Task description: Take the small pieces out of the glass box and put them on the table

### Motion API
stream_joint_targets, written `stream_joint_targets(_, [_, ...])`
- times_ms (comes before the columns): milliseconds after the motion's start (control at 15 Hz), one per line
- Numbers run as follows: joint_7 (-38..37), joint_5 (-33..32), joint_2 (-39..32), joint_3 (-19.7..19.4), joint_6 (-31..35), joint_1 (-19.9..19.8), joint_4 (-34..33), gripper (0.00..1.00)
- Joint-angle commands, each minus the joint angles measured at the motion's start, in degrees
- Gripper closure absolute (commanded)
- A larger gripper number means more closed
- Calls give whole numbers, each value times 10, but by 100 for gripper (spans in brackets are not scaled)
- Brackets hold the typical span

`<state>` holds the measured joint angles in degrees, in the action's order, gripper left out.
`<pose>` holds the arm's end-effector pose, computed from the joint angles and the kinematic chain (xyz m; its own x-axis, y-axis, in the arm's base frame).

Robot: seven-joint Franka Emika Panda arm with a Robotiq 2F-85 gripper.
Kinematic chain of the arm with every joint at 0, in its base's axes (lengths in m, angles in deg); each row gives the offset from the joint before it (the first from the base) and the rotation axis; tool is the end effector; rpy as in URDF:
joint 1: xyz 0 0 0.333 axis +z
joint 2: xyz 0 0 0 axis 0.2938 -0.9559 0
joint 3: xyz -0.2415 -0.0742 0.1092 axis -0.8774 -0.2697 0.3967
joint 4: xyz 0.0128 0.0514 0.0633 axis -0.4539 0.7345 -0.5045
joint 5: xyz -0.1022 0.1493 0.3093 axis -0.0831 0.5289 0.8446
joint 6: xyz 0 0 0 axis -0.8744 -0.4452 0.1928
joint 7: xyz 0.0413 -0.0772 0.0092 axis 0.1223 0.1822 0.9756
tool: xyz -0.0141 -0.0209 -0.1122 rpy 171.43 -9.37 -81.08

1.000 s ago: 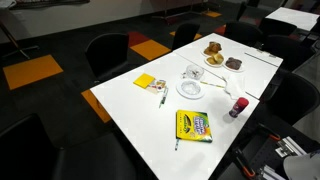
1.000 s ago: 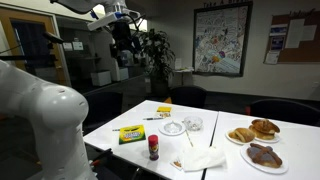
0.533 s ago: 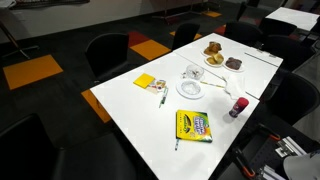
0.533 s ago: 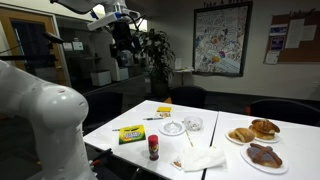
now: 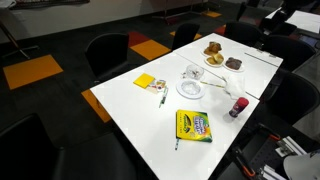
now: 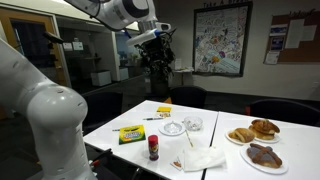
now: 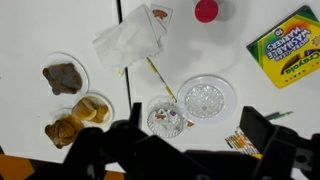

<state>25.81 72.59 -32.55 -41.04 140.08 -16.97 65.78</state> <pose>0.3733 -0.0709 0.4882 0.9857 0.1093 0.1280 0.0817 -0.9755 0.2042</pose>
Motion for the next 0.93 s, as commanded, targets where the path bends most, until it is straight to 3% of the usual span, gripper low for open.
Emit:
stream_joint_targets(0, [70,31,-138,-47,119,-10,-60,0])
stream_joint_targets(133, [123,72,-209,-93,159,21,-94,0])
stream_joint_targets(400, [300,239,-353,-148,115,63,-197,0])
stream_joint_targets(467, [346,273,-389,-147,101,56,-226,0])
stream_joint_targets(533, [376,292,-426,-99,88,5,-258,0])
stream_joint_targets(600, [389,291,-460,-86,76,-10,-293,0])
stream_joint_targets(667, [390,269,-478,-74,22,-29,-324,0])
stream_joint_targets(733, [355,262,-416,-57,93,-31,-243,0])
stream_joint_targets(867, [365,259,-462,-43,55,-50,-293,0])
